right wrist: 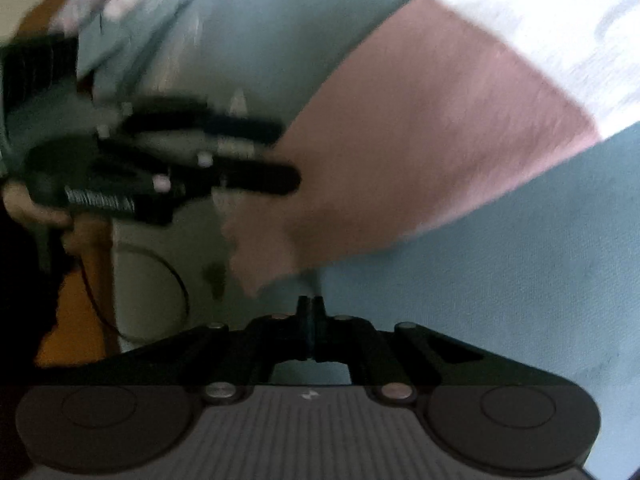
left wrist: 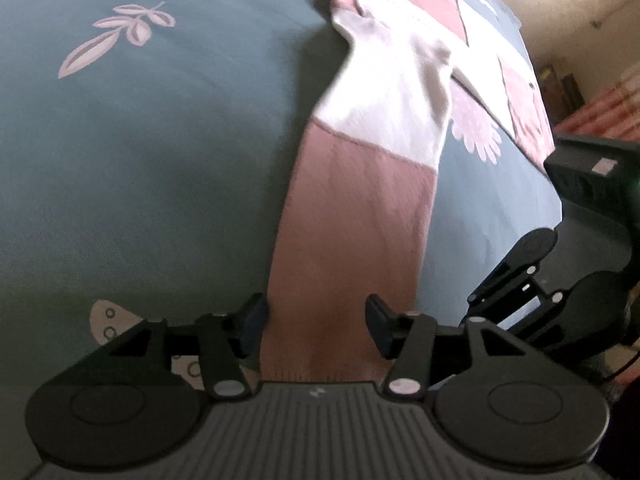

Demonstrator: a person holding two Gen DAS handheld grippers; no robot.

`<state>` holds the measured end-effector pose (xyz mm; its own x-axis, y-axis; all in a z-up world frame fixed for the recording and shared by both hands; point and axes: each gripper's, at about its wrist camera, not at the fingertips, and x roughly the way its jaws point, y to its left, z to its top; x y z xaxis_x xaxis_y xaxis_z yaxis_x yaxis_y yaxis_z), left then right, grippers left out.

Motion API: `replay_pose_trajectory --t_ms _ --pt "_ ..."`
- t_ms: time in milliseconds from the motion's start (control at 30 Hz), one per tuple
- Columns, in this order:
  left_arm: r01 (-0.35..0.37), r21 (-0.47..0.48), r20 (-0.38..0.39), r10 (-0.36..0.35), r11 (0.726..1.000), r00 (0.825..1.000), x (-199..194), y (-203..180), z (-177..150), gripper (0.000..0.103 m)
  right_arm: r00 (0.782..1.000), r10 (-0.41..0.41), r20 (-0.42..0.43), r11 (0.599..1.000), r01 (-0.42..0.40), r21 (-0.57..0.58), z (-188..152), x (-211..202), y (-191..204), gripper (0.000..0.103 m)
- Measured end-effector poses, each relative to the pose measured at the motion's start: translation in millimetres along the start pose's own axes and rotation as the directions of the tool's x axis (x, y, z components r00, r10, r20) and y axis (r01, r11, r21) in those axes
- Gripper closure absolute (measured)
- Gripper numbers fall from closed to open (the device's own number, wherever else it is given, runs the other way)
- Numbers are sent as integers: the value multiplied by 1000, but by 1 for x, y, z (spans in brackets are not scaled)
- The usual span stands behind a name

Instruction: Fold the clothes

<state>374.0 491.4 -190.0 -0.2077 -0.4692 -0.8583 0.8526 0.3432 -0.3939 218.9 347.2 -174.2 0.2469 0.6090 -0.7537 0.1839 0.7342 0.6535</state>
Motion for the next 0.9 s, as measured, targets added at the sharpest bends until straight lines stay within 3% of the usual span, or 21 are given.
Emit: replay_pose_trajectory --t_ms 33,167,333,467,500,567,633,700,767,833,900 --pt "0 5 -5 0 1000 1000 1 -1 -1 48 999 -30 -11 999 29 -25 -1 1 2 102" --pt "-3 -8 -27 2 1000 1000 -2 1 -6 48 1000 4 22 1000 -4 -21 1 -15 -1 93" --pt "7 -109 -69 -14 994 998 -7 12 -27 48 993 -10 122 999 15 -33 8 -53 -8 89" --pt "-8 -160 -64 -2 987 998 -7 12 -41 52 976 -99 192 988 119 -96 14 -72 -2 89" --pt "-14 -163 -58 5 987 998 -7 11 -42 56 967 -137 213 976 169 -137 15 -73 3 89" --pt "-28 -164 -59 18 986 998 -6 11 -42 80 947 -208 245 933 267 -240 14 -71 19 88" --pt "-4 -194 -71 -10 981 997 -5 18 -40 85 927 -254 277 846 352 -401 8 -61 37 88" --pt "26 -252 -84 -49 968 995 -3 30 -38 87 902 -306 306 699 430 -571 -8 -44 54 88" --pt "48 -286 -98 -79 957 992 -2 37 -36 87 869 -373 324 449 475 -757 -26 -16 76 88" --pt "55 -303 -106 -91 951 990 -2 39 -35 87 847 -421 326 214 442 -871 -43 10 88 88" --pt "57 -315 -108 -96 947 989 -1 41 -35 87 848 -436 301 109 381 -918 -51 25 92 88"
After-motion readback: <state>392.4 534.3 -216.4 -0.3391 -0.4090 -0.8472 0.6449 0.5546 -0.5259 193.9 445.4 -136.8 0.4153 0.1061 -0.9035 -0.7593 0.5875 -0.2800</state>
